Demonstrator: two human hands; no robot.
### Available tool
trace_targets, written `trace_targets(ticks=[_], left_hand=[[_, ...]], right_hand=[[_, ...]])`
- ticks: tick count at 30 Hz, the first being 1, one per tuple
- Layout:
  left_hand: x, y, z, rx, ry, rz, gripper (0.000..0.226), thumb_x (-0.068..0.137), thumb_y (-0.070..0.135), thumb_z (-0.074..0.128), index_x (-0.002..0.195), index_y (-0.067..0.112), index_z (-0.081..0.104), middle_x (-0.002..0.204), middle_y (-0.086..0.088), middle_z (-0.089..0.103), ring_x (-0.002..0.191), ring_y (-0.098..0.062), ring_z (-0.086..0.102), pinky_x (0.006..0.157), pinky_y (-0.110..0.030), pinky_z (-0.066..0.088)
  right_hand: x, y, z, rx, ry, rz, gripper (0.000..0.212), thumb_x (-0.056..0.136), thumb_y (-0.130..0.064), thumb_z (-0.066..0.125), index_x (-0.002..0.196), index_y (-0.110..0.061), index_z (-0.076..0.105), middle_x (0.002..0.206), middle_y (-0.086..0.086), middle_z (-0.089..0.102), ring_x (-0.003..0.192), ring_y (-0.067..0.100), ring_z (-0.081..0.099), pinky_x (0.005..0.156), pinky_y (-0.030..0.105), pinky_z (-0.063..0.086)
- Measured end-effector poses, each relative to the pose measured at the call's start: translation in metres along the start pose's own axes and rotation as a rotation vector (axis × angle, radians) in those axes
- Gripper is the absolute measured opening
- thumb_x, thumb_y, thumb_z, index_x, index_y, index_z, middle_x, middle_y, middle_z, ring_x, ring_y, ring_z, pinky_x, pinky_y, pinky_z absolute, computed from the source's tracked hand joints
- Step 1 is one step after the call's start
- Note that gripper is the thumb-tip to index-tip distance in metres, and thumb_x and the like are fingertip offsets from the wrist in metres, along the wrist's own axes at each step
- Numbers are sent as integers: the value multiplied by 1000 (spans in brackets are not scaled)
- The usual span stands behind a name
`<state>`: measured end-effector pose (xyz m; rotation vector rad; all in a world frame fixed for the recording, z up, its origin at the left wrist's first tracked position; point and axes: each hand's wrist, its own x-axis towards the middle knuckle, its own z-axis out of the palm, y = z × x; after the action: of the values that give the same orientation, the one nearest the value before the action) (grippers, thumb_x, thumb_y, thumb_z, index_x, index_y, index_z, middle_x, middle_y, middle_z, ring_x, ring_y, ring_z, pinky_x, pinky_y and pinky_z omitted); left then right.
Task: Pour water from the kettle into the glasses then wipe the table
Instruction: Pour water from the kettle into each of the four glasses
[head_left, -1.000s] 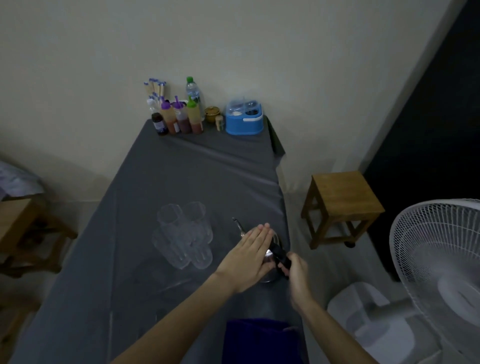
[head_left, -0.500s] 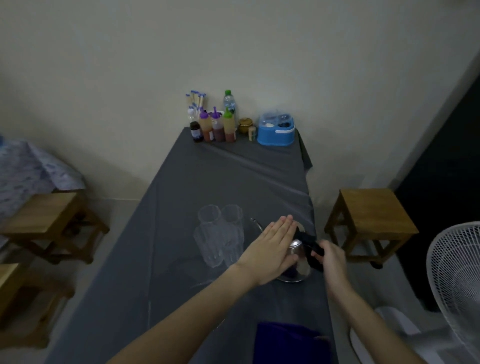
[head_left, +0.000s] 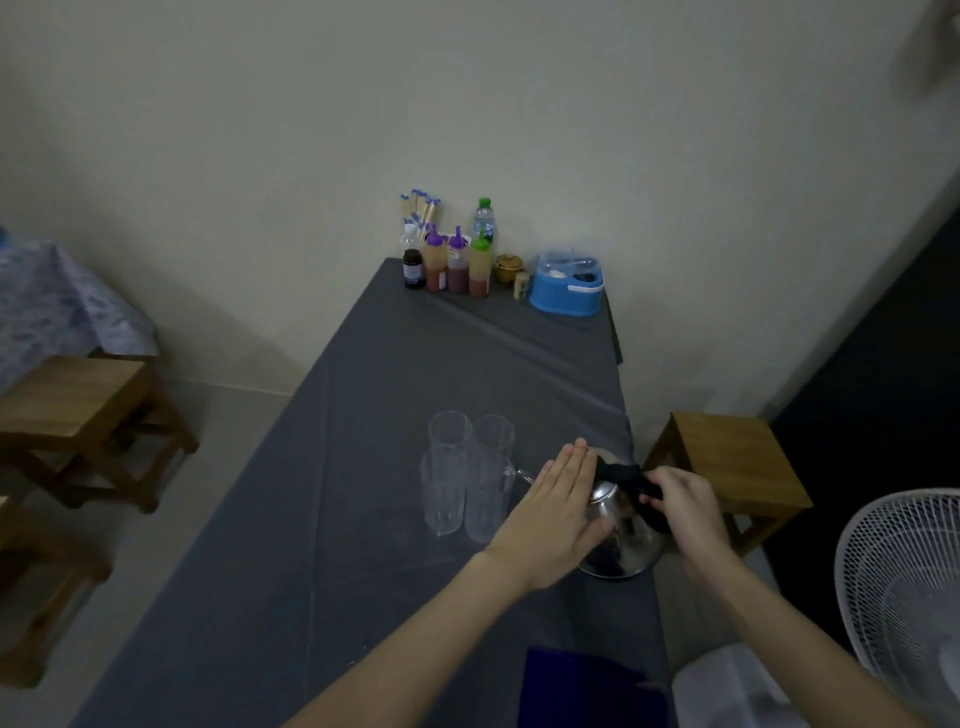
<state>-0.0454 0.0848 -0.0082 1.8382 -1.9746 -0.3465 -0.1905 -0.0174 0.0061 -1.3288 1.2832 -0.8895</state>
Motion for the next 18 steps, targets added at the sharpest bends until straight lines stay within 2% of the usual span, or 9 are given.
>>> trace_targets(ticks=[4, 9, 14, 16, 18], left_hand=[[-2, -2, -2, -66, 1, -12, 74, 100, 50, 27, 152, 9, -8, 162, -6, -14, 148, -13, -16, 122, -29, -6], [-3, -2, -8, -110, 42, -6, 74, 100, 48, 29, 152, 9, -7, 162, -6, -13, 148, -14, -15, 122, -28, -7], [-2, 1, -15, -165, 59, -20, 74, 100, 48, 29, 152, 10, -9, 162, -5, -15, 148, -13, -15, 122, -28, -6], [-2, 2, -18, -185, 63, -25, 74, 101, 47, 30, 152, 9, -9, 161, -5, -15, 148, -13, -16, 122, -28, -7], [-3, 1, -20, -204, 65, -34, 74, 101, 46, 31, 152, 8, -9, 161, -5, -16, 148, -14, -16, 122, -28, -7]], right_hand=[[1, -7, 2, -53, 15, 4, 21, 87, -14, 55, 71, -14, 69, 74, 3, 69, 69, 13, 64, 58, 23, 45], [4, -19, 4, -135, 21, -14, 21, 83, -20, 56, 69, -16, 72, 67, -2, 71, 71, 14, 68, 58, 25, 46], [8, -31, 6, -245, 12, -74, 24, 79, -23, 56, 63, -16, 72, 65, 1, 72, 72, 19, 69, 71, 40, 53], [9, -36, 7, -289, 15, -106, 25, 80, -24, 56, 62, -15, 71, 63, 1, 71, 70, 17, 68, 69, 38, 52], [10, -42, 9, -355, 18, -150, 27, 81, -25, 55, 59, -16, 69, 57, -4, 68, 60, 7, 64, 59, 32, 47]])
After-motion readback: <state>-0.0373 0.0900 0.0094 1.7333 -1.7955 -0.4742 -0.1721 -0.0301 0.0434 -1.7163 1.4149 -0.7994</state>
